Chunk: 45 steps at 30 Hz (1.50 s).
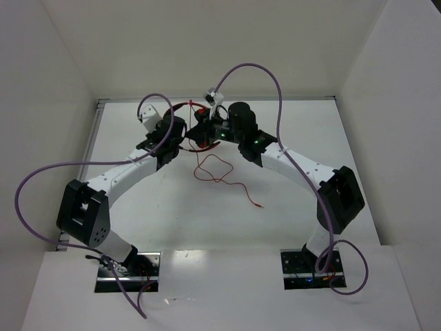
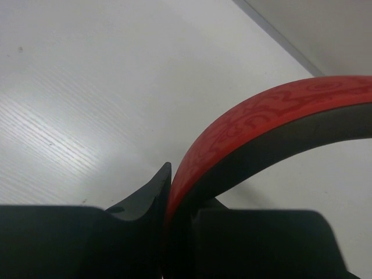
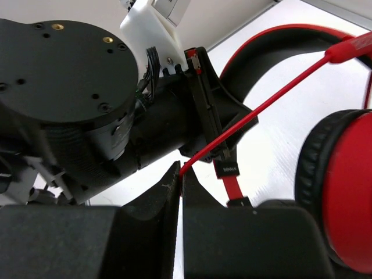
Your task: Wrap the headphones
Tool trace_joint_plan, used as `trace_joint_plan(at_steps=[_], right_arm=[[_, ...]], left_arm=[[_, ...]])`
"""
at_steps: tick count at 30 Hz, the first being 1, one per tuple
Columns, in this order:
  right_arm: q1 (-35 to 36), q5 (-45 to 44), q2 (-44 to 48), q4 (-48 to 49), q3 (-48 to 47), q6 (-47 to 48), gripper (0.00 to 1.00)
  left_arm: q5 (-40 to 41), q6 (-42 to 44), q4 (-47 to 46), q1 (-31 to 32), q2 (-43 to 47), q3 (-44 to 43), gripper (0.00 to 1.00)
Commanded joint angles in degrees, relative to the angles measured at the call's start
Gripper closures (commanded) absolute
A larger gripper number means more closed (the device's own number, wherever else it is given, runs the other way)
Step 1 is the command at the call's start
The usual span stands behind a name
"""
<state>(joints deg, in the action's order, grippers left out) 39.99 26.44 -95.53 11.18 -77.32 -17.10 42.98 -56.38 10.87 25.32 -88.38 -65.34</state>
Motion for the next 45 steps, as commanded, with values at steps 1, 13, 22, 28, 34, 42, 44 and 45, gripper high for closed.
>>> trace_joint_plan(at_steps=[1,13,22,28,34,42,44,45], right_arm=[[2.82,3.00,-1.85,1.13,-3.36,-0.39,0.96],[5.01,-6.73,-4.23,-7.39,-9.95,2.69,0.96],[5.01,-10.18,-5.28,-8.10,-9.35,2.08,0.95],[5.01,-8.77,-1.34,-1.96,0.92,-0.21,0.93],[5.53,-9.99,1.38,0.77,3.22,-1.96,0.92],[5.54,-13.77,4.73,6.66,7.80,-4.17,0.89],[6.16,-16.14,5.35,6.66,7.80,-4.17,0.89],[6.94,-17.20,5.96,6.66,8.49,-3.38,0.89]], left_arm=[[-2.20,-6.19,-10.00,-0.89,2.60,-2.33,1.00],[-10.54,-5.68,-13.85,-0.89,4.79,-3.30,1.00],[-10.30,-7.25,-14.40,-0.89,7.08,-0.66,1.00],[-9.06,-11.11,-13.08,-1.94,8.31,-2.59,1.00],[-9.06,-14.55,-12.37,-1.94,8.31,-4.79,1.00],[-9.06,-19.81,-10.61,-1.94,7.69,-8.22,1.00],[-9.06,-20.52,-9.91,-1.94,6.99,-9.28,1.00],[-9.06,-21.13,-9.91,-1.94,6.99,-9.28,1.00]])
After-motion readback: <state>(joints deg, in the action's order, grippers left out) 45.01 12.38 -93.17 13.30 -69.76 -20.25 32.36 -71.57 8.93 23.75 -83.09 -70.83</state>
